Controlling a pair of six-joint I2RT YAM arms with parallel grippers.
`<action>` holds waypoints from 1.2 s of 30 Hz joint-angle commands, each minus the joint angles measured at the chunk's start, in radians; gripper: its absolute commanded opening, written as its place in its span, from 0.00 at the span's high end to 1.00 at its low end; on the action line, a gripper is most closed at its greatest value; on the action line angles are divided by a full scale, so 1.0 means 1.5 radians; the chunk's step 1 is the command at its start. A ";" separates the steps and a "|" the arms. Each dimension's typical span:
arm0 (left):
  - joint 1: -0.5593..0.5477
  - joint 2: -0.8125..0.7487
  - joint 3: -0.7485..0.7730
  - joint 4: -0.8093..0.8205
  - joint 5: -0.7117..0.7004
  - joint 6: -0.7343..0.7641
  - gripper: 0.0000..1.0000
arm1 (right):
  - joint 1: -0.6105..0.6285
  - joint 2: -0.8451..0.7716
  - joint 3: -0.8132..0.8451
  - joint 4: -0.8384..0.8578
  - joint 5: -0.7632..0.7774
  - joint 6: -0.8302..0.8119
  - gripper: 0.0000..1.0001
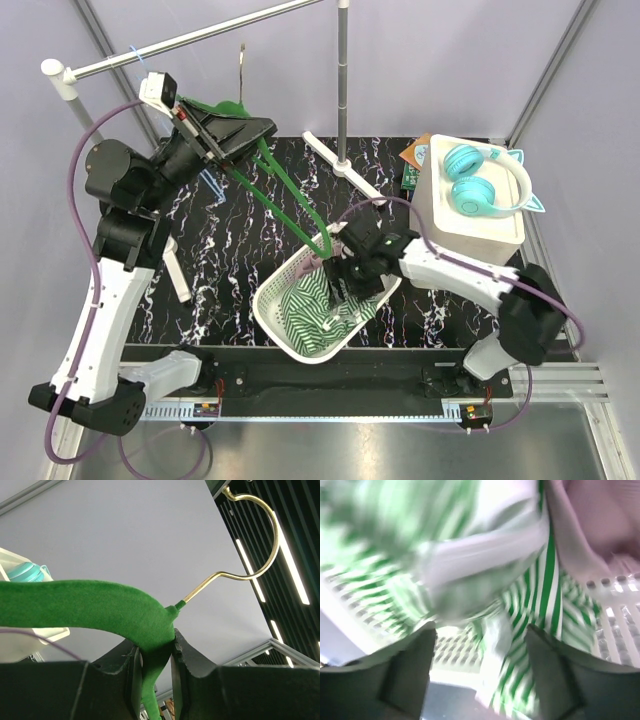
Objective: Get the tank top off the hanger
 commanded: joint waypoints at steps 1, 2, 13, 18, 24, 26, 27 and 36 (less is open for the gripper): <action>0.004 0.029 0.011 0.037 0.018 0.022 1.00 | 0.001 -0.122 0.112 -0.113 0.038 -0.007 0.04; 0.004 0.034 0.015 0.034 0.019 0.027 1.00 | 0.002 -0.139 0.123 -0.132 0.039 -0.006 0.00; 0.004 0.079 0.015 0.015 0.014 0.085 1.00 | 0.001 -0.340 0.306 -0.149 0.041 -0.033 0.00; 0.003 0.101 0.016 0.017 0.010 0.081 1.00 | 0.001 -0.341 0.393 -0.123 -0.035 -0.088 0.00; 0.001 0.105 0.010 0.017 -0.004 0.080 1.00 | 0.001 -0.287 0.449 -0.070 -0.066 -0.113 0.04; 0.001 0.104 0.004 0.019 -0.006 0.076 1.00 | 0.001 -0.271 0.460 -0.051 -0.073 -0.119 0.13; 0.001 0.104 0.002 0.020 -0.008 0.074 1.00 | 0.001 -0.253 0.470 -0.047 -0.072 -0.120 0.16; 0.000 0.093 -0.023 0.037 -0.007 0.054 1.00 | 0.001 -0.172 0.495 -0.013 -0.048 -0.129 0.43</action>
